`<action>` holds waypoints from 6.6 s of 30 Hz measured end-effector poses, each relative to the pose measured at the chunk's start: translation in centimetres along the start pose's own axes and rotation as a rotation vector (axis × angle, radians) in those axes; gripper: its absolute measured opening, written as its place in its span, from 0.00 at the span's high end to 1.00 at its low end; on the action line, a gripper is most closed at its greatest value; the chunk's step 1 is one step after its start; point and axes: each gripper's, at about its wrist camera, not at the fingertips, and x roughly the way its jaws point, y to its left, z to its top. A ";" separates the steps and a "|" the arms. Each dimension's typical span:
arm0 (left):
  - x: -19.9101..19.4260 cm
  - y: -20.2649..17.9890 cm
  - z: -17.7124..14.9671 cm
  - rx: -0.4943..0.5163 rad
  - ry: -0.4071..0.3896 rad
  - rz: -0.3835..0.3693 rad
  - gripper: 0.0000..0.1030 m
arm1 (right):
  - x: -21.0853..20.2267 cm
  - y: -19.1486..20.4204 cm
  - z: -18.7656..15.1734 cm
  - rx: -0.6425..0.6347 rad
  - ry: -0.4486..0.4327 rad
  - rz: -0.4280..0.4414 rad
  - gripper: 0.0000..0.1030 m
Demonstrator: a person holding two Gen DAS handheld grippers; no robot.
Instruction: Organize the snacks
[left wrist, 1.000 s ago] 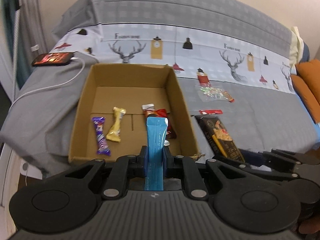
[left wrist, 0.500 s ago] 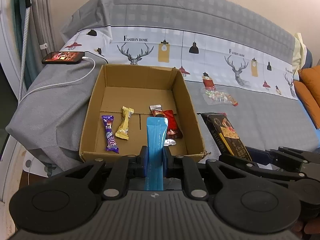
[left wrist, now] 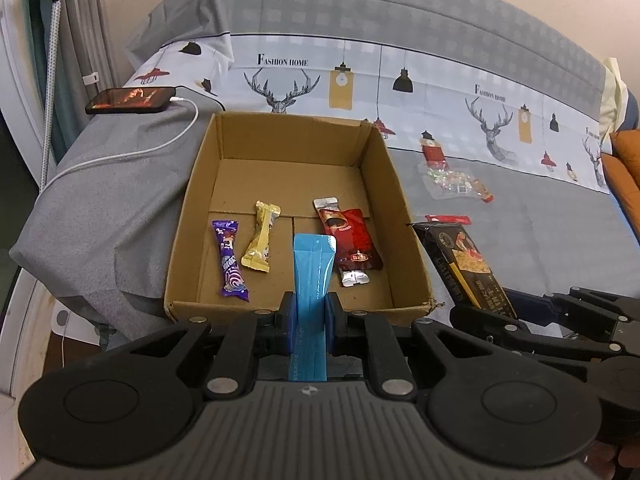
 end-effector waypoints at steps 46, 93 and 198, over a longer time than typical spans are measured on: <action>18.7 4.3 9.8 -0.004 0.192 0.127 0.85 | 18.0 -2.8 6.6 0.023 0.165 -0.049 0.59; 4.7 2.0 1.4 -0.003 0.040 0.217 0.00 | 5.2 1.1 2.6 -0.012 0.011 -0.020 0.10; 36.6 -28.3 18.7 0.388 0.230 -0.250 0.95 | 23.7 -41.3 4.5 0.145 0.014 -0.308 0.80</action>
